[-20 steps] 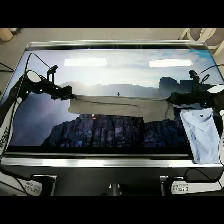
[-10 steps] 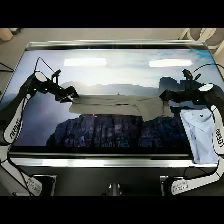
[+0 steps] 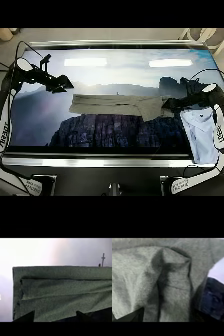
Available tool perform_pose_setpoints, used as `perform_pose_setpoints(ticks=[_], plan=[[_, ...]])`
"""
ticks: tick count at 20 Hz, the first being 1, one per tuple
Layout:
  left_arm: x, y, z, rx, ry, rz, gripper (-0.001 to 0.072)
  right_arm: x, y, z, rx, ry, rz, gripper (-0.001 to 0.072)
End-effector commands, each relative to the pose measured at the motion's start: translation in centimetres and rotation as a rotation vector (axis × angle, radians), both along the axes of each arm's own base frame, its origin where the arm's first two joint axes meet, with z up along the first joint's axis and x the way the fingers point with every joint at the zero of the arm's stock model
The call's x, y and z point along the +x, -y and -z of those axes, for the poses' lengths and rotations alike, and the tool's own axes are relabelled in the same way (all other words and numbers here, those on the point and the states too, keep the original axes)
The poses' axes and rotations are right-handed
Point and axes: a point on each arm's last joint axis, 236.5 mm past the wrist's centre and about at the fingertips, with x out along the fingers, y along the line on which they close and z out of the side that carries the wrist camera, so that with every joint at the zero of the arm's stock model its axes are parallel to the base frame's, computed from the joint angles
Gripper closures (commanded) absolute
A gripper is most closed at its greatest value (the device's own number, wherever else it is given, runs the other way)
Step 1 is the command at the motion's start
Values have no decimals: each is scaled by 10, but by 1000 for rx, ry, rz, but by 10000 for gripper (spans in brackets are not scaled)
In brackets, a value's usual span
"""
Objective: Fold the shirts.
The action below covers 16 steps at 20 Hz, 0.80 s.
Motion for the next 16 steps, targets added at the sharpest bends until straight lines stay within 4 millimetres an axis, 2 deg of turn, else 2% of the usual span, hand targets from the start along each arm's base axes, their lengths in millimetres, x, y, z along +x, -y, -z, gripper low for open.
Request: perform_pose_setpoints(ticks=[1, 4, 7, 8, 9, 10, 11, 12, 13, 14, 16], plan=[[-6, 14, -25, 5, 60, 49, 88, 4, -16, 11, 111, -38, 50, -5], [-11, 31, -27, 4, 65, 84, 88, 5, -31, 17, 172, -65, 57, -5], [-15, 45, -25, 4, 62, 114, 88, 3, -56, 26, 166, -91, 10, 14], [-17, 49, -26, 3, 62, 122, 88, 4, -62, 28, 158, -91, 2, 138], [-18, 54, -25, 3, 61, 132, 89, 5, -67, 26, 162, -90, 1, 478], [-19, 60, -23, 3, 60, 142, 96, 8, -72, 20, 187, -88, 16, 683], [-19, 68, -20, 1, 61, 154, 101, 12, -78, 7, 225, -64, 11, 690], [-19, 79, -14, 0, 64, 166, 292, 15, -82, -9, 247, -30, -7, 690], [-18, 94, -5, -2, 66, 185, 631, 18, -86, -28, 263, 4, -28, 690], [-19, 113, 5, -3, 69, 207, 679, 18, -89, -50, 272, 36, -50, 691], [-26, 164, 30, -49, 51, 257, 680, 12, -96, -93, 269, 95, -106, 691]])
